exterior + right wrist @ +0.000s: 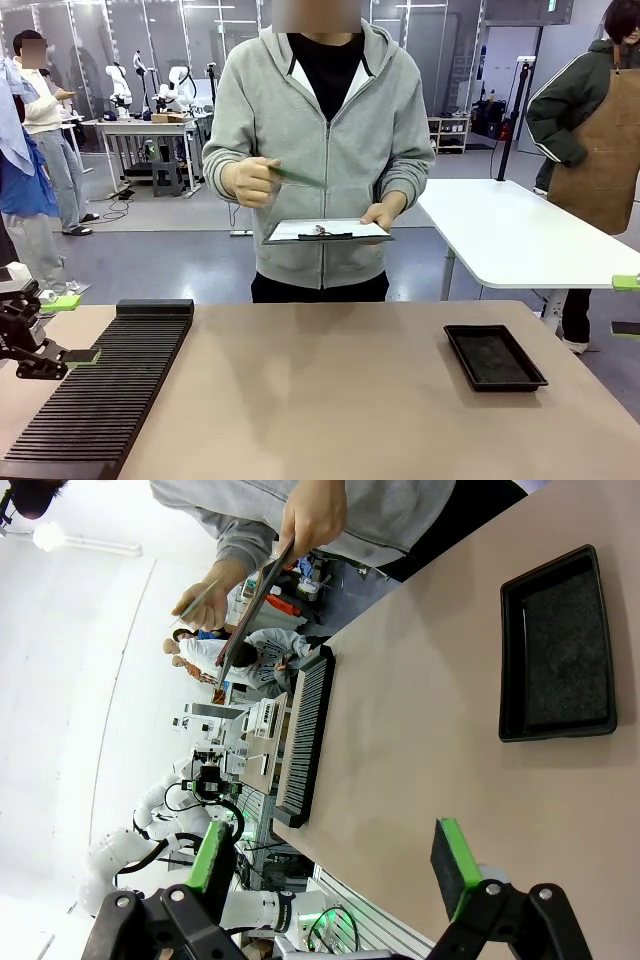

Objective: Inspect the PCB.
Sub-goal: Pick up the Blank PCB that the human is holding.

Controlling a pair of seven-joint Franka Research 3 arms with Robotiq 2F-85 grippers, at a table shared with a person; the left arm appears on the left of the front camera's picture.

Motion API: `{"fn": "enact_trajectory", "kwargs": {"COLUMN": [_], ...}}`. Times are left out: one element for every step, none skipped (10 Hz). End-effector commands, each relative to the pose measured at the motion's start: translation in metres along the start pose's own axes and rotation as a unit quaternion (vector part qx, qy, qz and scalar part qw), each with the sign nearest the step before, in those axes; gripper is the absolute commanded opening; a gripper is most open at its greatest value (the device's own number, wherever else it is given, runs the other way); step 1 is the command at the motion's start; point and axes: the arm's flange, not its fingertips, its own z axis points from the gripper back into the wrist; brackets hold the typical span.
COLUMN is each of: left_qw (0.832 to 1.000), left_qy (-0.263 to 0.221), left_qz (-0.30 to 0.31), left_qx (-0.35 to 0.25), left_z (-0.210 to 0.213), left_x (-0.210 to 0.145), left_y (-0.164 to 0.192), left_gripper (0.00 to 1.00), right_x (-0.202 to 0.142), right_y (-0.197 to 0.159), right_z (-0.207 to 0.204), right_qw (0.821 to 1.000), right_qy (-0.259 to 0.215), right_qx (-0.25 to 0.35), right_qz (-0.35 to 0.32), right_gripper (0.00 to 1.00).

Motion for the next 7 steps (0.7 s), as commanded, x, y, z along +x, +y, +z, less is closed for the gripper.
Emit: {"fn": "enact_trajectory", "kwargs": {"left_qw": [1.0,1.0,1.0,1.0,1.0,1.0,1.0], "left_qy": [0.0,0.0,0.0,0.0,0.0,0.0,0.0], "left_qz": [-0.004,-0.004,-0.004,-0.004,-0.004,-0.004,-0.004], "left_qx": [-0.001,-0.001,-0.001,-0.001,-0.001,-0.001,-0.001], "left_z": [-0.0005,-0.0005,-0.0005,-0.0005,-0.0005,-0.0005,-0.0005], "left_x": [-0.0021,-0.0021,-0.0021,-0.0021,-0.0021,-0.0021,-0.0021], "left_y": [0.0023,0.0023,0.0023,0.0023,0.0023,0.0023,0.0023], "left_gripper": [1.0,1.0,1.0,1.0,1.0,1.0,1.0], "right_x": [-0.0017,-0.0017,-0.0017,-0.0017,-0.0017,-0.0017,-0.0017], "right_y": [0.0022,0.0022,0.0022,0.0022,0.0022,0.0022,0.0022], "right_z": [-0.0016,-0.0016,-0.0016,-0.0016,-0.0016,-0.0016,-0.0016], "right_qw": [1.0,1.0,1.0,1.0,1.0,1.0,1.0], "right_qy": [-0.006,-0.006,-0.006,-0.006,-0.006,-0.006,-0.006], "right_qx": [0.008,0.008,0.008,0.008,0.008,0.008,0.008], "right_qz": [0.0,0.0,0.0,0.0,0.0,0.0,0.0], "right_gripper": [1.0,1.0,1.0,1.0,1.0,1.0,1.0]}}
